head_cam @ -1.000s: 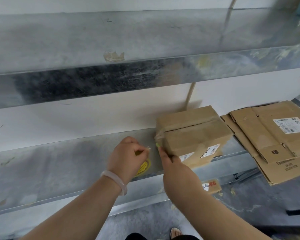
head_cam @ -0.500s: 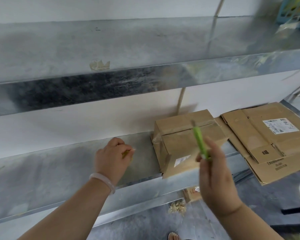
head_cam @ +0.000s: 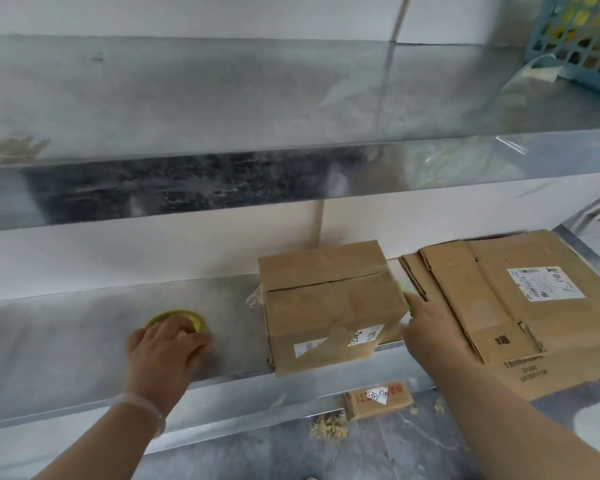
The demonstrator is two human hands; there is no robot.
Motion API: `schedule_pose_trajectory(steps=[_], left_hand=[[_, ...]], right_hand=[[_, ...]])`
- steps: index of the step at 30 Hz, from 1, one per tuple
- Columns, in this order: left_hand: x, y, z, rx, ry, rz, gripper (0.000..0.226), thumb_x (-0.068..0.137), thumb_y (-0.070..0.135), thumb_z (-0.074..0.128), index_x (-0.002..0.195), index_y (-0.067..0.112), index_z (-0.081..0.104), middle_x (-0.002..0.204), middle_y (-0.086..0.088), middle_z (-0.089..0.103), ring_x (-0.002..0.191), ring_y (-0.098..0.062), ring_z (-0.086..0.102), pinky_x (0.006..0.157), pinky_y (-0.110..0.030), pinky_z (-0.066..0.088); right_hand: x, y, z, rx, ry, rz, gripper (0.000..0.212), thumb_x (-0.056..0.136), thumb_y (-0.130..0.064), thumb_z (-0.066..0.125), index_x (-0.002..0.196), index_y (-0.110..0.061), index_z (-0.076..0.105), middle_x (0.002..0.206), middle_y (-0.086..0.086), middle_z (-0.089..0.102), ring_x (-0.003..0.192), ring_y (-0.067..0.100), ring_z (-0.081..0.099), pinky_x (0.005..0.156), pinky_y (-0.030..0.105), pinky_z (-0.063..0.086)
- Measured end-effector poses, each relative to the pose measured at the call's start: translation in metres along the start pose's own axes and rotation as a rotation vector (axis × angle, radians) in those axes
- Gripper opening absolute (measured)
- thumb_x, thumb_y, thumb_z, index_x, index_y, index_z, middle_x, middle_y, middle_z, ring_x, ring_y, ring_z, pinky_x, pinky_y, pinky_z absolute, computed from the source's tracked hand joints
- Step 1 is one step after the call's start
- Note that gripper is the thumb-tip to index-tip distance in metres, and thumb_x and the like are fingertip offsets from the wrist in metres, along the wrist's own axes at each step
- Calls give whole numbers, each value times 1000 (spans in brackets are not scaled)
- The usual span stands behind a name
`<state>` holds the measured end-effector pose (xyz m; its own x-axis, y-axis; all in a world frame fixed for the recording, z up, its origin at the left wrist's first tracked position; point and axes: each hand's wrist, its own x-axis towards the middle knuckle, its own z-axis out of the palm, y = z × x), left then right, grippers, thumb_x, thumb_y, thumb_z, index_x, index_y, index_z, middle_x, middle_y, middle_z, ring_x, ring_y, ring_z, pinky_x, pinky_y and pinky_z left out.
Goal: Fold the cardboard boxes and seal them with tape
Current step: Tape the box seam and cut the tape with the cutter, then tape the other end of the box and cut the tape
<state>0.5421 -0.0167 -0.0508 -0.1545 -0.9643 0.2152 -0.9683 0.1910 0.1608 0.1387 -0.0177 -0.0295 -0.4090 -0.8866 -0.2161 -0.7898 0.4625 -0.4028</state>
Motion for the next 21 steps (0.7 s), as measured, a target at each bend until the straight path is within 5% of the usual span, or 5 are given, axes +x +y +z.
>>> schedule_pose_trajectory(steps=[7,11,14,17,21], left_hand=[[-17,4,18,18,-1,-214,34,80,47,41,76,33,73,86,6,66,76,-29,62,76,-41,38],[-19,3,18,47,-38,-211,38,83,41,38,99,33,71,107,2,68,90,-29,63,86,-49,39],[-20,5,14,33,-69,-191,52,85,38,36,128,21,60,124,-4,64,110,-27,56,95,-52,39],[-5,38,-14,-259,80,-241,56,92,35,37,140,9,47,134,-12,56,121,-31,52,102,-44,38],[12,125,-56,-924,117,-357,50,100,39,38,146,20,36,140,13,45,126,9,40,107,-14,26]], right_hand=[[23,8,8,-215,-100,-189,36,89,-6,44,120,-19,57,104,-1,52,91,15,45,82,28,41],[10,-2,-9,293,6,-149,45,95,-16,40,137,-24,53,127,4,59,105,22,59,92,41,52],[-12,-25,-33,729,29,-85,40,104,-20,37,141,-25,49,136,-7,56,124,13,53,109,38,40],[-30,-52,-50,977,-117,-74,40,105,-30,36,144,-30,44,132,-18,52,127,4,47,105,23,33],[-36,-68,-38,791,-241,-111,46,99,-53,37,144,-42,40,142,-19,43,135,9,37,112,34,30]])
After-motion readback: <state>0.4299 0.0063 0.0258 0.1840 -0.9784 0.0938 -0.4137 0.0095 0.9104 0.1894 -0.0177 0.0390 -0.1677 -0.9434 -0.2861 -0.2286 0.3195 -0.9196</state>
